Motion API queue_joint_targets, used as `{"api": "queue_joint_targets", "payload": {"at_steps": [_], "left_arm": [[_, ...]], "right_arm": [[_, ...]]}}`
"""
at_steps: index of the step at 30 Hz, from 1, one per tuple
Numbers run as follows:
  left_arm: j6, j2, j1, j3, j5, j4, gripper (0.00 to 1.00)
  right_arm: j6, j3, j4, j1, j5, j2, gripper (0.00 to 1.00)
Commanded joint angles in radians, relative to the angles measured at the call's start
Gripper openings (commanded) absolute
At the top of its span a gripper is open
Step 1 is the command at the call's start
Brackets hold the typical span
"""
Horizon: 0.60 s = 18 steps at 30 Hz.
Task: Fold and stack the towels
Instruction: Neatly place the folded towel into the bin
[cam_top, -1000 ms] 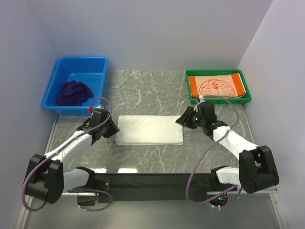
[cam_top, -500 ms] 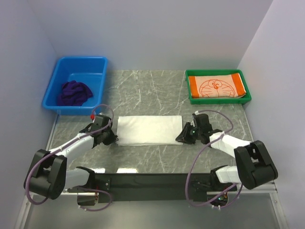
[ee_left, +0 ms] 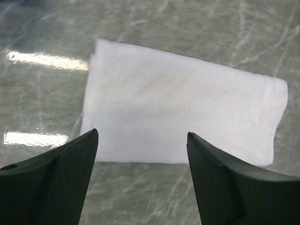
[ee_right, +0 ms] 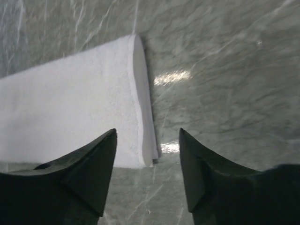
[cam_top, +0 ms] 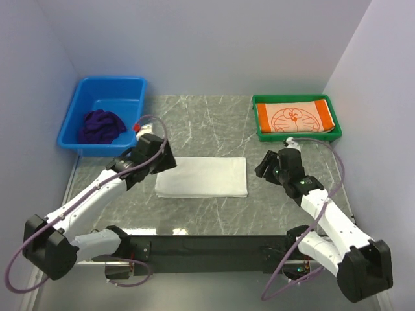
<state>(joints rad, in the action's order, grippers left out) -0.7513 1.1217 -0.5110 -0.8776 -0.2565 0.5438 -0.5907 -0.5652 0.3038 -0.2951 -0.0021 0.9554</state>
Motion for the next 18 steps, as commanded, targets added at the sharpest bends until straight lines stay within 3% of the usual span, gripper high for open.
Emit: {"api": "queue_joint_targets", "payload": {"at_steps": [1,2,6,13,18], "left_arm": [[0.041,0.068,-0.14,-0.108,-0.107,0.073,0.83],[0.043,0.09,-0.177,-0.124,-0.116,0.059,0.85],[0.052,0.273,-0.369,-0.233,-0.155,0.015,0.91],[0.191,0.68,-0.65,-0.625,-0.178,0.036,0.93],[0.179,0.872,-0.693,-0.781,-0.153,0.045,0.83]], "right_arm": [[0.042,-0.053,0.102,0.02,0.166,-0.053,0.67],[0.042,-0.055,0.11,0.027,0.18,-0.064,0.74],[0.032,-0.038,0.142,0.056,0.267,-0.073,0.89],[-0.034,0.019,0.117,0.086,0.248,-0.087,0.92],[-0.049,0.044,0.107,0.132,0.228,-0.067,0.93]]}}
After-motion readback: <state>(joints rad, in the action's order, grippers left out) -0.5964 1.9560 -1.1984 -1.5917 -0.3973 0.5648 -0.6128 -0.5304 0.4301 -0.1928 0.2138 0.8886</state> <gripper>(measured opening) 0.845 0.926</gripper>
